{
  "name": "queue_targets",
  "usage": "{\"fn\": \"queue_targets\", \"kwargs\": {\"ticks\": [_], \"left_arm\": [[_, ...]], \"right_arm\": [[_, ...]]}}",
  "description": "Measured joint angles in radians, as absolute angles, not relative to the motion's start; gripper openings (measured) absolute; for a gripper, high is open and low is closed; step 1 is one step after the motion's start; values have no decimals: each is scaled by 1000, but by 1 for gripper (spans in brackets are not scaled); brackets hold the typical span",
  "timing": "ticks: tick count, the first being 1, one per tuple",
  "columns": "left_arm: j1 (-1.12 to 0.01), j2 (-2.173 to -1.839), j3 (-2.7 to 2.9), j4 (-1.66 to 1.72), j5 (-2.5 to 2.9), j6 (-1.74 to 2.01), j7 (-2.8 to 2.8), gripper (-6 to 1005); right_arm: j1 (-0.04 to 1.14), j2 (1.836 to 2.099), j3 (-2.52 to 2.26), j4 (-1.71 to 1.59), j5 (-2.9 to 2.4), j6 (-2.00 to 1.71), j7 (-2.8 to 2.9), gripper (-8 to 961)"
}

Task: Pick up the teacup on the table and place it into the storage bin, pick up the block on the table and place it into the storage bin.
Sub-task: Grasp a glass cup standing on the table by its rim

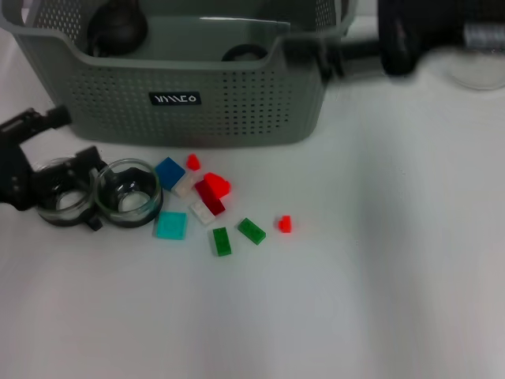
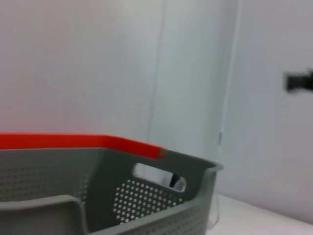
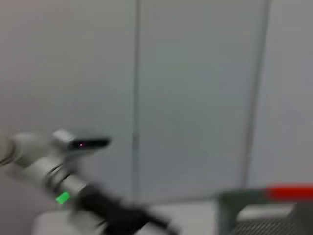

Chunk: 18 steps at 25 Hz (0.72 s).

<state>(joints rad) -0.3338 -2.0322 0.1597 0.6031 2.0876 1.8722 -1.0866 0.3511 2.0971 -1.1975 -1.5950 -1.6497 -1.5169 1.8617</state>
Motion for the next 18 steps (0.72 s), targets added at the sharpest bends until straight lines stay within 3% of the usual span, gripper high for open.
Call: {"fn": "queue_targets", "kwargs": {"ticks": [5,11,15,18], "left_arm": [[-331,-2037,158,722,2099,1877,-1165,836],[-339,-2050,160,961,2197,1839,-1375,838],[-369,-2065,170,1133,2308,1820,-1522,837],[-406,-2080,196,1249,2400,1819,-1655,835]], "right_arm": [[404,2084,-1098,-1367,-1727,-1778,1843,930],[555,2061,-1076,-1056,-1948,-1806,1839,927],[663,2067,-1072,-890,-2068,-1771,1805,927],[712,2087,-1075,-853,-2146,-1740,1799,927]]}}
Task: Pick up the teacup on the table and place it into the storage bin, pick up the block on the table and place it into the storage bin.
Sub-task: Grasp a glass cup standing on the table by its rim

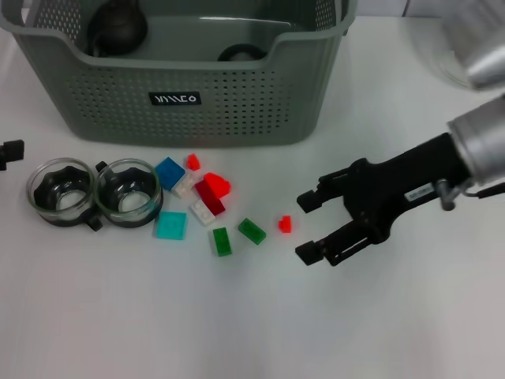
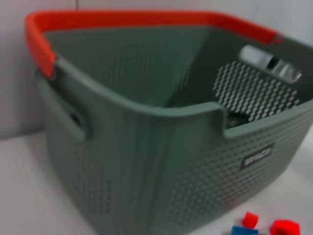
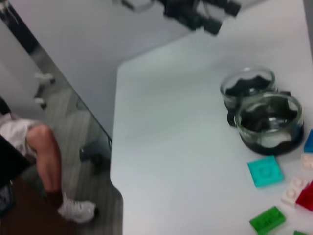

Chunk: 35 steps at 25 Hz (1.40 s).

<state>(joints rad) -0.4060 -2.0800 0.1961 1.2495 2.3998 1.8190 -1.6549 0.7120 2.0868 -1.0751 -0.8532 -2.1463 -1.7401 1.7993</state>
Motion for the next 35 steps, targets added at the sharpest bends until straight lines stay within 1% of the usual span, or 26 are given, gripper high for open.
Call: {"fn": "queue_targets", "kwargs": {"ticks": [3,6,8,9,13,19,22,25,32,35], "left_arm": [[-442,-2111,255,1351,2488,1818,-1752,834],[-473,-2147,345,1431,2589,1802,-1834,833],[-495,-2160,409,1463,2649,1793,-1894,833],[-504,-2160,440,1467,2673,1791,-1927,832],[-530,-2148,551,1455,2741,1789,-2037,831],[-564,-2138,699,1431,2854,1749,-2165,829],[-579,-2121,728,1383,2856,1741,-2197,828],[-590,-2095,778,1302,2856,1695,-2257,827],[-609,-2071,810,1203,2858,1609,-2290,827],[-613,-2062,813,1174,2858,1589,-2295,800]], "right_arm": [[734,2100,-1097,-850,-2186,-1712,1801,928],[743,2101,-1130,-848,-2190,-1675,1808,928],[747,2101,-1137,-847,-2191,-1665,1809,928],[748,2101,-1138,-847,-2191,-1662,1809,928],[752,2100,-1139,-846,-2191,-1653,1809,927],[754,2098,-1172,-845,-2193,-1622,1820,928],[757,2097,-1180,-845,-2194,-1616,1825,928],[756,2097,-1185,-844,-2195,-1610,1825,928],[751,2097,-1189,-844,-2207,-1603,1836,927],[749,2098,-1189,-844,-2207,-1601,1836,927]]}}
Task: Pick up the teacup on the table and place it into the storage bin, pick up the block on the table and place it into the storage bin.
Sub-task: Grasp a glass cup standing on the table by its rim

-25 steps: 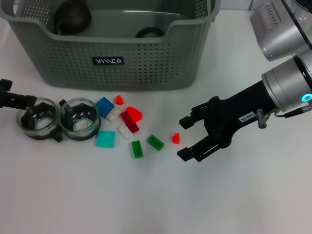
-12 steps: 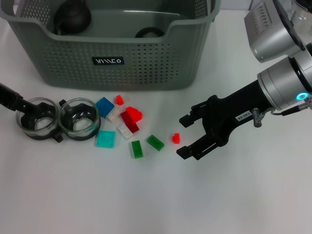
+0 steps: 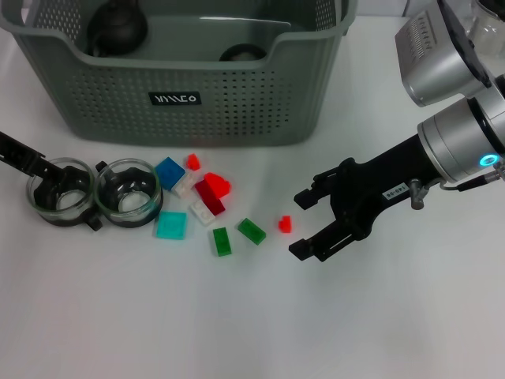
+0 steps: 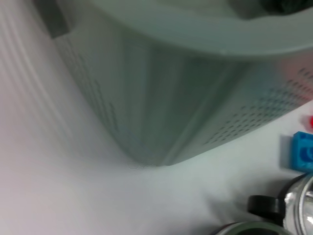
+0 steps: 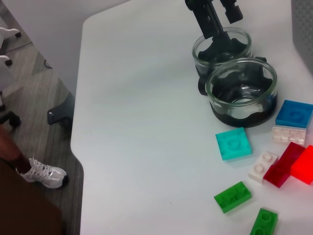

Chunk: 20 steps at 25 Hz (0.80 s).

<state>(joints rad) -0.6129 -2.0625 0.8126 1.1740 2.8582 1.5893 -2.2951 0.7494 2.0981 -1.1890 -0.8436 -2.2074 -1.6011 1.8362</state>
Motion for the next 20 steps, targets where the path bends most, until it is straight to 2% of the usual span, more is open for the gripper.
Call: {"fn": "queue_targets", "kwargs": {"ticks": [8,19,20], "left_arm": [[-612,-2061,860,1117,2859,1520,-2298,728],[-600,-2056,939,1088,2859,1465,-2335,497],[-601,-2056,941,1088,2859,1463,-2338,446]], "right_arm": [[748,2098,-1186,-841,-2208,-1595,1836,927],[749,2097,-1179,-836,-2207,-1592,1836,928],[749,2097,-1179,-836,-2207,-1592,1836,928]]}}
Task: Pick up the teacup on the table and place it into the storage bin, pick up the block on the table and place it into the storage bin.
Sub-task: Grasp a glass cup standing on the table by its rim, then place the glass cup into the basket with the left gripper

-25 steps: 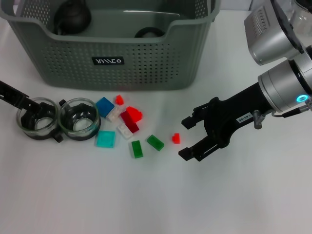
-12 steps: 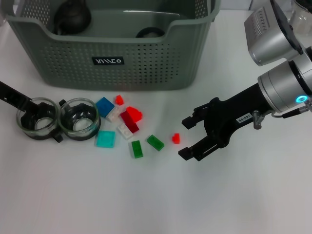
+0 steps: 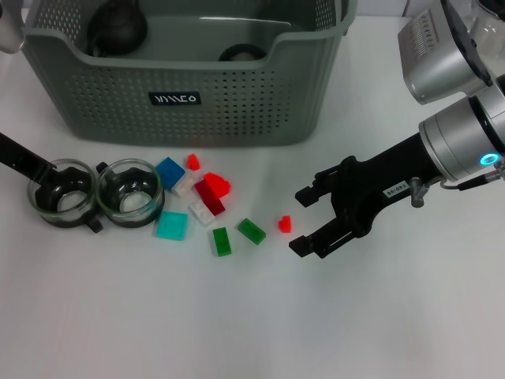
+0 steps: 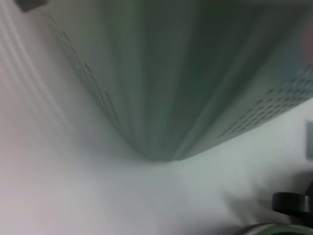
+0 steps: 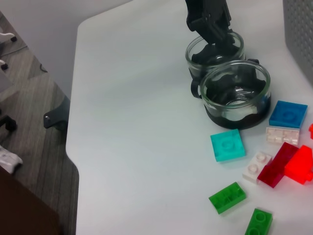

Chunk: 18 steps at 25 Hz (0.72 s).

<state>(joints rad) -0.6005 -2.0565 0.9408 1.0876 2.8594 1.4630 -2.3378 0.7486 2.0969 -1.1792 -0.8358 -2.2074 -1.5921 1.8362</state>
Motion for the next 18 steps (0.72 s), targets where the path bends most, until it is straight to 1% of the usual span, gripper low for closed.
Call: {"fn": "queue_targets", "kwargs": {"ticks": [3,6,13,18], "left_arm": [[-601,-2055,947,1081,2859,1460,-2342,293],[-599,-2056,953,1081,2859,1460,-2349,58],[-579,-2058,931,1144,2858,1486,-2376,48],[-552,-2078,829,1301,2822,1634,-2358,46]], "right_arm": [[749,2097,-1179,-836,-2207,-1592,1836,927],[748,2097,-1178,-835,-2207,-1590,1836,927],[742,2095,-1178,-836,-2207,-1592,1836,928],[737,2088,-1178,-836,-2207,-1599,1836,927]]}}
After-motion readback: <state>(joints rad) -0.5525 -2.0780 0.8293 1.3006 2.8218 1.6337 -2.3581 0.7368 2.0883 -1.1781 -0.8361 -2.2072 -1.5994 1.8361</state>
